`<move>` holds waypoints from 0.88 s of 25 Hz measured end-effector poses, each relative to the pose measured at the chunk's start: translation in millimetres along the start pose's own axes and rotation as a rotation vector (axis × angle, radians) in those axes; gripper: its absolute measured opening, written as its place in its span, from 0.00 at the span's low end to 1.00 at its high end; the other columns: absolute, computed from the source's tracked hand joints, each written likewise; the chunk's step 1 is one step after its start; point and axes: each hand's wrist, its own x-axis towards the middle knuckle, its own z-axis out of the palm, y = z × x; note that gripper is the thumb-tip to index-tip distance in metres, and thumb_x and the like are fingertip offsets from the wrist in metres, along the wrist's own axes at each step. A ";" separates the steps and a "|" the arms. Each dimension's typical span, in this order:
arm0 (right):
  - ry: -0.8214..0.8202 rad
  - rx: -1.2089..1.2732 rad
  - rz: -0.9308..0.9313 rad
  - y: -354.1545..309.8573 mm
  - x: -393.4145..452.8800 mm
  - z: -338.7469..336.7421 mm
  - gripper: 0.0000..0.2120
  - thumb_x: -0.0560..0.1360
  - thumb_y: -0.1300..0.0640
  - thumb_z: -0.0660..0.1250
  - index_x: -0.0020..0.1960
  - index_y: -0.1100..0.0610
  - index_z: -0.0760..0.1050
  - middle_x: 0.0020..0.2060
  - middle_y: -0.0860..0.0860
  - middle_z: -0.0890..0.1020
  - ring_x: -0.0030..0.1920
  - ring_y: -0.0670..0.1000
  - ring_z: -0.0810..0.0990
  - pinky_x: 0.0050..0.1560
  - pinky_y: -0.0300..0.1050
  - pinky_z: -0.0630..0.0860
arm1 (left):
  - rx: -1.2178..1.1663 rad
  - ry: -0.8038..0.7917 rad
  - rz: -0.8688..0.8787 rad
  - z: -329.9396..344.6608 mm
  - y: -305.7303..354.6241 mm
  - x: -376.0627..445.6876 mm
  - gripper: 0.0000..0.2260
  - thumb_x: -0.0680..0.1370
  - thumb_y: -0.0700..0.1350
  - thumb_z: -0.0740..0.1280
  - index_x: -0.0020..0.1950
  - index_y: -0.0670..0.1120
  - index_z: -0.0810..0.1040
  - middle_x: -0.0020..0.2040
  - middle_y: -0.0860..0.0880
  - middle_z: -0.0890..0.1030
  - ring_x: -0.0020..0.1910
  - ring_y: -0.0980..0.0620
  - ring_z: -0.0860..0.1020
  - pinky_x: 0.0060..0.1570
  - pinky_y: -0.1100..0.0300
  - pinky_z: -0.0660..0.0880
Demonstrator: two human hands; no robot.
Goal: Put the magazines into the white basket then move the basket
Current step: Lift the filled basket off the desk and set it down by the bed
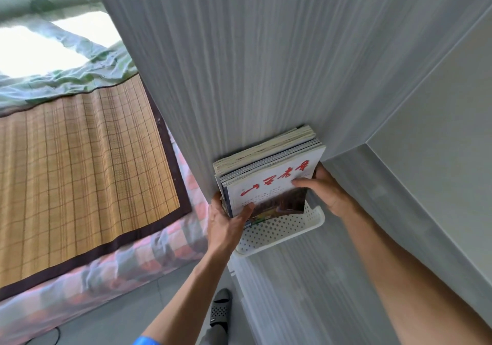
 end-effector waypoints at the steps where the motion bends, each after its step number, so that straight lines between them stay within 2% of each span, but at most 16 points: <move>1: 0.012 0.017 -0.004 1.2 -2.9 -0.2 0.29 0.68 0.59 0.76 0.65 0.52 0.71 0.57 0.48 0.83 0.60 0.48 0.79 0.63 0.48 0.73 | 0.006 0.002 0.008 0.7 -0.1 -3.2 0.44 0.62 0.69 0.73 0.73 0.57 0.61 0.70 0.49 0.73 0.68 0.47 0.73 0.68 0.41 0.69; 5: 0.034 -0.011 -0.021 5.9 -12.1 8.6 0.32 0.69 0.52 0.77 0.68 0.48 0.67 0.59 0.45 0.80 0.60 0.47 0.76 0.63 0.48 0.70 | 0.080 0.025 0.039 1.6 5.5 -13.0 0.45 0.66 0.68 0.71 0.76 0.57 0.55 0.73 0.47 0.69 0.71 0.46 0.69 0.70 0.42 0.67; 8: 0.132 0.010 -0.061 15.7 -21.6 18.4 0.35 0.69 0.48 0.76 0.71 0.46 0.64 0.60 0.43 0.79 0.61 0.45 0.76 0.64 0.46 0.70 | 0.215 0.086 0.132 8.4 7.9 -40.5 0.48 0.71 0.64 0.70 0.79 0.54 0.43 0.80 0.47 0.55 0.78 0.48 0.56 0.76 0.47 0.56; 10: 0.235 0.009 -0.102 20.4 -32.6 28.2 0.33 0.70 0.45 0.75 0.70 0.45 0.64 0.60 0.41 0.78 0.60 0.43 0.75 0.62 0.44 0.70 | 0.191 0.121 0.240 12.8 3.8 -60.0 0.46 0.73 0.59 0.70 0.79 0.56 0.41 0.81 0.51 0.52 0.79 0.52 0.51 0.77 0.49 0.53; 13: 0.329 -0.029 -0.095 22.0 -38.3 43.6 0.31 0.71 0.40 0.72 0.69 0.44 0.65 0.61 0.41 0.76 0.61 0.43 0.74 0.59 0.43 0.70 | 0.062 0.011 0.270 12.3 -0.3 -65.7 0.47 0.74 0.55 0.71 0.76 0.64 0.36 0.81 0.55 0.49 0.79 0.55 0.51 0.77 0.47 0.55; 15: 0.252 0.014 -0.037 18.1 -36.2 45.0 0.33 0.69 0.36 0.70 0.70 0.40 0.63 0.65 0.42 0.76 0.65 0.47 0.75 0.63 0.47 0.72 | 0.021 -0.098 0.257 9.6 5.0 -60.7 0.49 0.74 0.55 0.72 0.70 0.71 0.30 0.81 0.56 0.44 0.79 0.55 0.50 0.78 0.49 0.53; 17: 0.186 0.111 -0.012 14.4 -36.4 41.4 0.31 0.72 0.39 0.69 0.71 0.39 0.62 0.65 0.41 0.75 0.65 0.47 0.74 0.66 0.52 0.71 | 0.044 -0.146 0.265 5.7 8.9 -60.4 0.50 0.74 0.54 0.72 0.68 0.72 0.28 0.81 0.55 0.42 0.79 0.54 0.50 0.78 0.50 0.51; 19: 0.290 0.292 -0.015 14.6 -47.0 42.3 0.25 0.78 0.49 0.67 0.72 0.45 0.64 0.64 0.43 0.76 0.62 0.44 0.75 0.63 0.46 0.72 | 0.032 -0.150 0.235 -0.1 4.7 -61.5 0.49 0.75 0.50 0.72 0.74 0.66 0.33 0.81 0.54 0.46 0.79 0.54 0.51 0.78 0.49 0.52; 20: 0.360 0.445 0.034 19.7 -53.4 45.6 0.24 0.79 0.51 0.65 0.72 0.49 0.64 0.65 0.48 0.76 0.63 0.47 0.75 0.64 0.46 0.71 | 0.003 -0.137 0.206 -4.2 3.0 -61.0 0.48 0.75 0.49 0.72 0.77 0.63 0.36 0.81 0.54 0.48 0.79 0.54 0.52 0.78 0.50 0.52; 22: 0.342 0.758 0.201 31.3 -67.3 60.0 0.22 0.79 0.48 0.62 0.70 0.55 0.68 0.64 0.54 0.75 0.65 0.55 0.73 0.68 0.51 0.68 | -0.111 -0.123 0.165 -12.6 10.9 -57.4 0.45 0.73 0.49 0.71 0.78 0.62 0.42 0.80 0.57 0.52 0.78 0.55 0.55 0.77 0.50 0.53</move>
